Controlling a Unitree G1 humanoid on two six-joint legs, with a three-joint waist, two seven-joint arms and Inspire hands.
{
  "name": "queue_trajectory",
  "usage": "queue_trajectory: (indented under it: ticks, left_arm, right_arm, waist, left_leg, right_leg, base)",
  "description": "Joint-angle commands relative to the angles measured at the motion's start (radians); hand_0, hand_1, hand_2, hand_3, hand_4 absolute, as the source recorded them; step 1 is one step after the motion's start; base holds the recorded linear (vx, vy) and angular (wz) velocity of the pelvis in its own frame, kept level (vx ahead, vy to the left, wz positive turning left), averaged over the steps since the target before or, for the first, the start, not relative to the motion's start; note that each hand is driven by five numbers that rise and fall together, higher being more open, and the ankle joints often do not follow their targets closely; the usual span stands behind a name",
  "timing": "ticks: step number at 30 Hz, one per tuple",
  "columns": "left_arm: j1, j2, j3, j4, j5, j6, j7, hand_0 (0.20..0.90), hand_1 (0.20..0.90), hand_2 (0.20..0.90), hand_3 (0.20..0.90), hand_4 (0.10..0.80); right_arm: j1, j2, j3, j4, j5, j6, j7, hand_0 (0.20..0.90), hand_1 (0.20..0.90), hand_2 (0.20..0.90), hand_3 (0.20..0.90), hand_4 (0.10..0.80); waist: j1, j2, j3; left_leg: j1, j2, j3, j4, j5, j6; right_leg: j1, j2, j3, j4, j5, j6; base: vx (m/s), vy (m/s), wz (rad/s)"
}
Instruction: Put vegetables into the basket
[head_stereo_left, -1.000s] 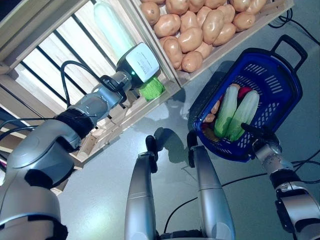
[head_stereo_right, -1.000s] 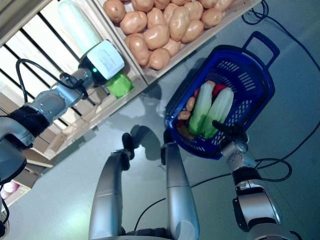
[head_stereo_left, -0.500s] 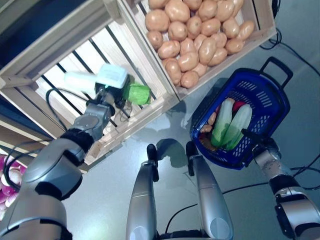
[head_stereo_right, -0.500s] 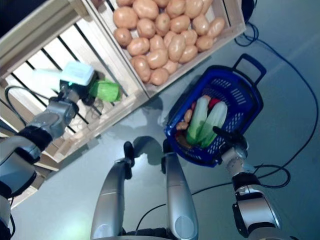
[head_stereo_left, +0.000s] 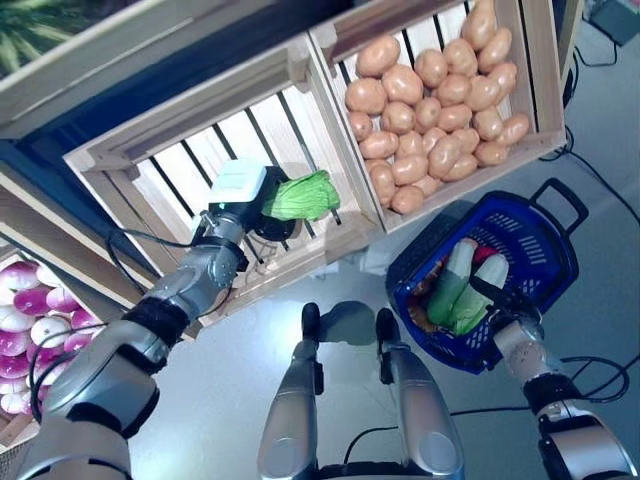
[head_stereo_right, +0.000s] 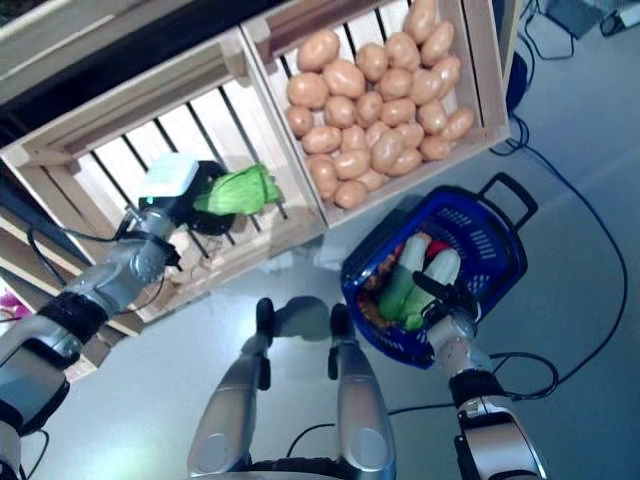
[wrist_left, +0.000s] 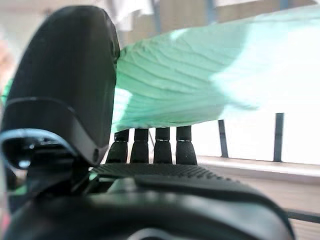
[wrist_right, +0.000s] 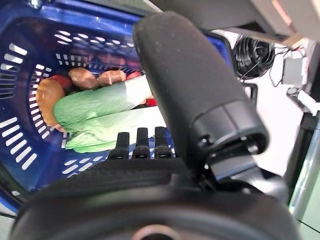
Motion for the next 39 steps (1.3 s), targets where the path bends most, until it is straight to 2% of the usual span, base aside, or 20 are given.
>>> queue_trajectory:
  ticks: [1, 5, 9, 10, 15, 18, 19, 22, 25, 27, 30, 33, 39]
  left_arm:
    - [0.029, 0.007, 0.125, -0.079, -0.047, -0.073, 0.072, 0.3, 0.3, 0.3, 0.3, 0.4]
    - [0.121, -0.049, 0.177, -0.177, -0.058, -0.094, 0.048, 0.3, 0.3, 0.3, 0.3, 0.4]
    - [0.165, -0.069, 0.201, -0.232, -0.101, -0.124, 0.008, 0.3, 0.3, 0.3, 0.3, 0.4]
    - [0.204, -0.106, 0.233, -0.286, -0.189, -0.139, -0.053, 0.3, 0.3, 0.3, 0.3, 0.4]
    - [0.316, -0.189, 0.328, -0.39, -0.434, -0.211, -0.154, 0.3, 0.3, 0.3, 0.3, 0.4]
    - [0.424, -0.268, 0.425, -0.486, -0.611, -0.259, -0.248, 0.3, 0.3, 0.3, 0.3, 0.4]
    - [0.437, -0.278, 0.433, -0.499, -0.626, -0.261, -0.26, 0.3, 0.3, 0.3, 0.3, 0.4]
    - [0.505, -0.326, 0.473, -0.554, -0.821, -0.264, -0.346, 0.3, 0.3, 0.3, 0.3, 0.4]
    - [0.535, -0.357, 0.489, -0.579, -0.895, -0.253, -0.349, 0.3, 0.3, 0.3, 0.3, 0.4]
    - [0.571, -0.371, 0.494, -0.597, -0.941, -0.261, -0.387, 0.3, 0.3, 0.3, 0.3, 0.4]
    - [0.61, -0.397, 0.502, -0.64, -1.041, -0.218, -0.442, 0.3, 0.3, 0.3, 0.3, 0.4]
    - [0.632, -0.416, 0.501, -0.669, -1.154, -0.157, -0.489, 0.3, 0.3, 0.3, 0.3, 0.4]
    - [0.644, -0.396, 0.481, -0.668, -1.117, -0.095, -0.484, 0.3, 0.3, 0.3, 0.3, 0.4]
  right_arm:
    - [0.105, -0.012, -0.061, -0.061, -0.062, -0.07, -0.065, 0.9, 0.9, 0.9, 0.9, 0.8]
    - [0.169, 0.019, -0.068, -0.069, -0.065, -0.084, -0.049, 0.9, 0.9, 0.9, 0.9, 0.8]
    - [0.2, 0.033, -0.067, -0.076, -0.076, -0.088, -0.054, 0.9, 0.9, 0.9, 0.9, 0.8]
    - [0.222, 0.051, -0.071, -0.083, -0.087, -0.095, -0.056, 0.9, 0.9, 0.9, 0.9, 0.8]
    - [0.273, 0.078, -0.069, -0.126, -0.196, -0.108, -0.063, 0.9, 0.9, 0.9, 0.9, 0.8]
    - [0.316, 0.113, -0.073, -0.157, -0.277, -0.111, -0.066, 0.9, 0.9, 0.9, 0.9, 0.8]
    - [0.321, 0.116, -0.072, -0.163, -0.286, -0.11, -0.067, 0.9, 0.9, 0.9, 0.9, 0.8]
    - [0.345, 0.132, -0.073, -0.193, -0.332, -0.116, -0.044, 0.9, 0.9, 0.9, 0.9, 0.8]
    - [0.357, 0.143, -0.067, -0.235, -0.346, -0.128, -0.028, 0.9, 0.9, 0.9, 0.9, 0.8]
    - [0.389, 0.146, -0.056, -0.294, -0.376, -0.135, 0.01, 0.9, 0.9, 0.9, 0.9, 0.8]
    - [0.427, 0.139, -0.057, -0.373, -0.407, -0.137, 0.076, 0.9, 0.9, 0.9, 0.9, 0.8]
    - [0.449, 0.137, -0.056, -0.457, -0.407, -0.154, 0.193, 0.9, 0.9, 0.9, 0.9, 0.8]
    - [0.482, 0.113, -0.029, -0.637, -0.29, -0.179, 0.526, 0.9, 0.9, 0.9, 0.9, 0.8]
  waist:
    - [0.021, -0.035, -0.126]
    - [0.038, -0.044, -0.155]
    - [0.044, -0.051, -0.177]
    - [0.05, -0.054, -0.197]
    - [0.059, -0.047, -0.23]
    - [0.067, -0.038, -0.259]
    - [0.068, -0.038, -0.264]
    - [0.073, -0.04, -0.292]
    - [0.072, -0.046, -0.311]
    - [0.066, -0.051, -0.334]
    - [0.058, -0.052, -0.36]
    - [0.048, -0.054, -0.381]
    - [0.023, -0.057, -0.411]
  left_leg:
    - [0.009, -0.05, 0.01, -0.013, -0.042, 0.01]
    - [0.069, -0.037, -0.001, -0.081, -0.022, 0.002]
    - [0.105, -0.029, 0.0, -0.119, -0.013, -0.001]
    - [0.128, -0.026, 0.002, -0.137, -0.01, -0.003]
    - [0.157, -0.026, -0.005, -0.137, -0.015, -0.003]
    - [0.177, -0.024, -0.007, -0.118, -0.03, -0.003]
    - [0.18, -0.023, -0.007, -0.117, -0.031, -0.003]
    - [0.205, -0.02, -0.008, -0.109, -0.041, -0.002]
    - [0.223, -0.022, -0.011, -0.104, -0.049, 0.001]
    - [0.239, -0.024, -0.01, -0.092, -0.06, 0.007]
    - [0.263, -0.028, -0.014, -0.1, -0.063, 0.013]
    - [0.287, -0.032, -0.014, -0.109, -0.071, 0.02]
    - [0.317, -0.038, 0.001, -0.114, -0.087, 0.031]
  right_leg:
    - [0.087, -0.035, -0.056, -0.183, 0.129, 0.019]
    - [0.16, -0.03, -0.071, -0.253, 0.145, 0.024]
    - [0.203, -0.028, -0.085, -0.294, 0.154, 0.028]
    - [0.23, -0.028, -0.095, -0.321, 0.159, 0.031]
    - [0.267, -0.035, -0.107, -0.336, 0.16, 0.031]
    - [0.294, -0.043, -0.119, -0.34, 0.158, 0.028]
    - [0.298, -0.044, -0.121, -0.341, 0.158, 0.028]
    - [0.322, -0.051, -0.126, -0.342, 0.159, 0.025]
    - [0.333, -0.052, -0.119, -0.332, 0.156, 0.024]
    - [0.345, -0.052, -0.113, -0.323, 0.152, 0.021]
    - [0.362, -0.051, -0.103, -0.324, 0.152, 0.023]
    - [0.372, -0.049, -0.092, -0.324, 0.15, 0.025]
    - [0.382, -0.048, -0.074, -0.323, 0.142, 0.03]
  base:
    - [0.042, -0.026, 0.02]
    - [0.065, -0.04, 0.03]
    - [0.071, -0.038, 0.06]
    - [0.091, -0.059, 0.02]
    - [0.087, -0.013, 0.02]
    - [0.097, -0.009, 0.11]
    - [0.094, -0.019, 0.14]
    - [0.087, -0.021, 0.07]
    - [0.078, -0.008, 0.02]
    - [0.129, 0.009, -0.02]
    - [0.116, 0.021, -0.04]
    - [0.094, 0.014, -0.01]
    - [0.061, 0.022, -0.1]
